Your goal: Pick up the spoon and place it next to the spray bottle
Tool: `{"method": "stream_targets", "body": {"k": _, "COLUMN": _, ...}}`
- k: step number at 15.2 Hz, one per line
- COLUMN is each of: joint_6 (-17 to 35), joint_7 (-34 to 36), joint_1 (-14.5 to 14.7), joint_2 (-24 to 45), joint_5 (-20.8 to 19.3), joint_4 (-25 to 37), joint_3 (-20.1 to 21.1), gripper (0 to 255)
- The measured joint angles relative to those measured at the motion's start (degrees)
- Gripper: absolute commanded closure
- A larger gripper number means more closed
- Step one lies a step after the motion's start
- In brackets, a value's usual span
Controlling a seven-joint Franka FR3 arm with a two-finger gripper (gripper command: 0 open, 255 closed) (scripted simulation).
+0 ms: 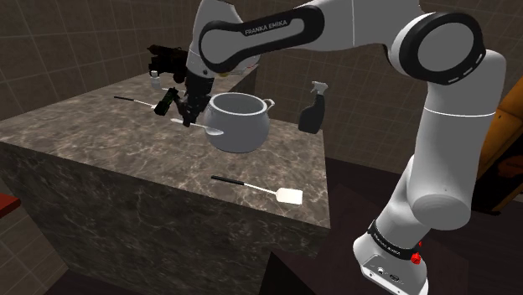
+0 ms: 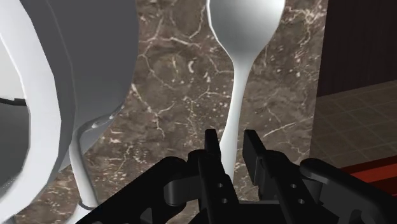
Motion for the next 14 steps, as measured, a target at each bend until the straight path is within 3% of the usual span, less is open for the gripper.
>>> {"method": "stream_targets", "body": {"k": 14, "joint_6": -10.26, "joint_7": 0.74, "joint_1": -0.02, "joint_2": -1.34, "joint_5": -0.11, "joint_4": 8.97, "joint_3": 0.04, "gripper": 255}}
